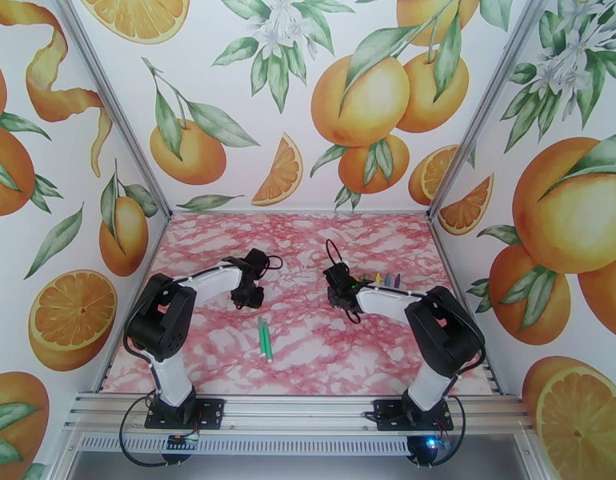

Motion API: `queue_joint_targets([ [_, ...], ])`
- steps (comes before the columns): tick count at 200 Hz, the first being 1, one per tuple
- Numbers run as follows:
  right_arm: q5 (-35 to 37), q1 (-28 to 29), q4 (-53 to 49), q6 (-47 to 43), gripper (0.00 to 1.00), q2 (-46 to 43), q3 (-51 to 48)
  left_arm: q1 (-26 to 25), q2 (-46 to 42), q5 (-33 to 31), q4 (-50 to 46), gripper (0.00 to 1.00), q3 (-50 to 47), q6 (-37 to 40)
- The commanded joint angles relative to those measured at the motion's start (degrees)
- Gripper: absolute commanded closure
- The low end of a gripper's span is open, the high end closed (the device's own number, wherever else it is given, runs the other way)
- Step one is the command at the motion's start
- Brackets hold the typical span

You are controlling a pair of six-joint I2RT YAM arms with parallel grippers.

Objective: Open the pen caps

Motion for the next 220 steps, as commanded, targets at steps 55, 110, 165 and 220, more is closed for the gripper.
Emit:
queue_joint_targets([
  [55, 0.5, 1.7, -3.8, -0.9, 0.65, -9.9, -0.4, 0.1, -10.8, 0.8, -1.8, 0.67, 2.3, -0.1],
  [110, 0.8, 9.1, -7.7, -0.1, 0.64, -13.5, -0.5, 0.7, -18.9, 0.8, -2.3, 0.65, -0.8, -0.1],
  [165, -2.6, 19.6, -7.7, 2.5, 0.63, -14.3, -1.4, 3.0, -29.8, 1.3, -0.2, 0.58, -9.9, -0.7],
  [220, -6.3, 28.4, -5.0, 6.3, 0.63, -10.4, 0.3, 5.3, -38.5, 4.0, 2.9, 0.48, -18.4, -3.3],
])
